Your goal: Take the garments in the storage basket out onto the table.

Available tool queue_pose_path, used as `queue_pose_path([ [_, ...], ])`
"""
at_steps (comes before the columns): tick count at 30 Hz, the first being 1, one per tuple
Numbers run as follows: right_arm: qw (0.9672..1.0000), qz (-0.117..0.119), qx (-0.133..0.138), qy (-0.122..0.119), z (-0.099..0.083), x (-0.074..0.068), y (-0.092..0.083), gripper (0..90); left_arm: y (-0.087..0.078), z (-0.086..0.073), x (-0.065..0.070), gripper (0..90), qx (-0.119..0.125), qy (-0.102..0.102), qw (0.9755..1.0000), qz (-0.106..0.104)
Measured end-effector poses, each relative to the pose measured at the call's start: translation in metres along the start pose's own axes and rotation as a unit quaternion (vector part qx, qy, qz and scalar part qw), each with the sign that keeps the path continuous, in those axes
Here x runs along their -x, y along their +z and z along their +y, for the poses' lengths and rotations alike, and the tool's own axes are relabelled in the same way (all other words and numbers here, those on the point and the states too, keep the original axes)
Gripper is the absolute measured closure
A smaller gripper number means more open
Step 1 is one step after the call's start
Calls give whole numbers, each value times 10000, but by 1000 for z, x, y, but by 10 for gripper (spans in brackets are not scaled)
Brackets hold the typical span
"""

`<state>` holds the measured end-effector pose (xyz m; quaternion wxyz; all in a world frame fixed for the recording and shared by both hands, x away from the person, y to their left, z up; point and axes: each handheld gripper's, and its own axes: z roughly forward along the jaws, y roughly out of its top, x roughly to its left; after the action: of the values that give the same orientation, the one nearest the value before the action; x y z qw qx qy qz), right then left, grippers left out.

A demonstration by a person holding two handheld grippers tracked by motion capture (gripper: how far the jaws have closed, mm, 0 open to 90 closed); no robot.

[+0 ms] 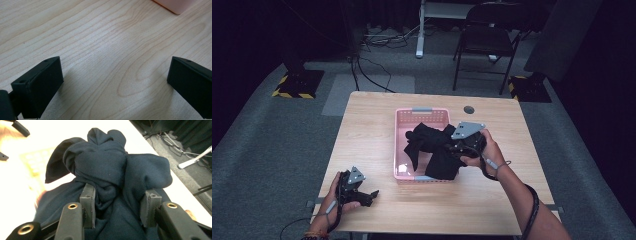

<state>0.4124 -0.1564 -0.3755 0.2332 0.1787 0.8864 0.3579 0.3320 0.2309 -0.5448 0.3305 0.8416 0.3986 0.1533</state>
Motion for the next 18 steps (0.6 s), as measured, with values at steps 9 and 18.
queue_pose_path([
  [9, 9998, -135, 52, 105, -8, 12, -21, 561, 0, 0, 0, 0, -1, 0, 10000, 0],
  [18, 9997, -165, 100, 117, -11, 12, -28, 584, 0, 0, 0, 0, 0, -1, 10000, 0],
])
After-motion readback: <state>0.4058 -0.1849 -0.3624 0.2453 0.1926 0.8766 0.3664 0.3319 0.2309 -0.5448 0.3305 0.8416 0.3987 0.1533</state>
